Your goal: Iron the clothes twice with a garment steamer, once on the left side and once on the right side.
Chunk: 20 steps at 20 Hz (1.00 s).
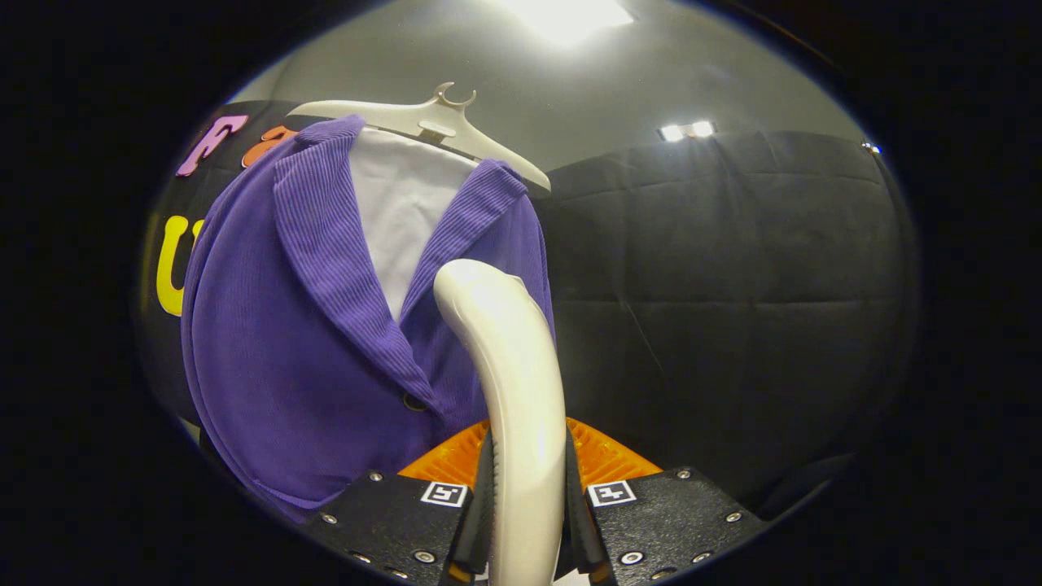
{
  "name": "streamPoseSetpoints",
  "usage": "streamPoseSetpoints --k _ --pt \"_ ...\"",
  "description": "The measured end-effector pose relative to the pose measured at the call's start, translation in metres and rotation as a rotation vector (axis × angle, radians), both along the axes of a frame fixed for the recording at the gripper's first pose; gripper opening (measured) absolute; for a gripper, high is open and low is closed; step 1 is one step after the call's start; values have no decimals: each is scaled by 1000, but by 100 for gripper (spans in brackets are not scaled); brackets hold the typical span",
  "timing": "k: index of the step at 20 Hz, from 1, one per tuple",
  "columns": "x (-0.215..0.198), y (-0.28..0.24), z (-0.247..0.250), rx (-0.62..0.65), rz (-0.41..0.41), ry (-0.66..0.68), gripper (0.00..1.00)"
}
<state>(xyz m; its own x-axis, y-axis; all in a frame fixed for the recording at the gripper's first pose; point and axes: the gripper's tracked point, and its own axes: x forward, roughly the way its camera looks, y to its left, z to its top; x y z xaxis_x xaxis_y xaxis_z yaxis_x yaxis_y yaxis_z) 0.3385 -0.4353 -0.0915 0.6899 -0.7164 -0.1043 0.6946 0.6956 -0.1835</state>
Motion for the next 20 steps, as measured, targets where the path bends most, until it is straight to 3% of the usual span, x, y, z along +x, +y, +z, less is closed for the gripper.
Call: streamPoseSetpoints --k 20 --pt "-44 -12 -151 130 -64 206 39"
